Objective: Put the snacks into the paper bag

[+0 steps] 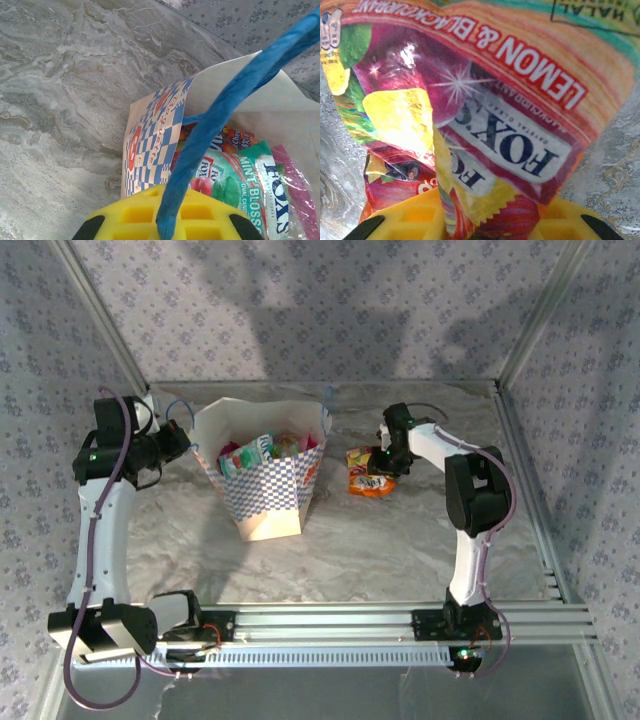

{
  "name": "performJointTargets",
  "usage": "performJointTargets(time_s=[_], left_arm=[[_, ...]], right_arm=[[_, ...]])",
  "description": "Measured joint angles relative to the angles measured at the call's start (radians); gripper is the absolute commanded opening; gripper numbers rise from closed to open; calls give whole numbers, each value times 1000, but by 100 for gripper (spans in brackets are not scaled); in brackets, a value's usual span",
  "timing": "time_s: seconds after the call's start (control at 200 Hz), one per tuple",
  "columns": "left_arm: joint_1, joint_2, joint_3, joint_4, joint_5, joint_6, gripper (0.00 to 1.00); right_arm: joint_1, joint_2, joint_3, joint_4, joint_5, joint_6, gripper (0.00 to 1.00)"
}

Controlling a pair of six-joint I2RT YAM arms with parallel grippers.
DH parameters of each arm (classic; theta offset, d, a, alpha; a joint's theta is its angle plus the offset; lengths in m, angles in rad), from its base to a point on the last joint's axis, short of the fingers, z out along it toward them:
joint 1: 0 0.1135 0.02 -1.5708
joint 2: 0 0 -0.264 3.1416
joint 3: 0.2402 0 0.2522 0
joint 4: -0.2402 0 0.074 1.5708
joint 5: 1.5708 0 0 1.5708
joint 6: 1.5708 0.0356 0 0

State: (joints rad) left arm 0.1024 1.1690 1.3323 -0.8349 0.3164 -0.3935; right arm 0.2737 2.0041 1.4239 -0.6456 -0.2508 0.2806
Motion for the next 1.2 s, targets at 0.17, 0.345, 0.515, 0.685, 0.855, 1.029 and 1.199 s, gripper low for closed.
performJointTargets(time_s=[0.17, 0.345, 0.515, 0.685, 0.855, 1.029, 1.199], left_arm=[[0, -2, 0, 0, 0, 0, 0], [0, -4, 0, 0, 0, 0, 0], [0, -8, 0, 0, 0, 0, 0], [0, -18, 0, 0, -3, 0, 0], [0, -18, 0, 0, -3, 0, 0], [0, -18, 0, 0, -3, 0, 0], [0, -18, 0, 0, -3, 0, 0]], right_arm=[[0, -23, -1, -25, 25, 0, 26], [0, -84, -9, -53, 59, 0, 20], [0, -148, -13, -70, 84, 0, 19], [0, -191, -13, -91, 100, 0, 20], [0, -255, -13, -113, 107, 0, 21], [0, -363, -13, -126, 107, 14, 22], [0, -443, -13, -141, 95, 23, 22]])
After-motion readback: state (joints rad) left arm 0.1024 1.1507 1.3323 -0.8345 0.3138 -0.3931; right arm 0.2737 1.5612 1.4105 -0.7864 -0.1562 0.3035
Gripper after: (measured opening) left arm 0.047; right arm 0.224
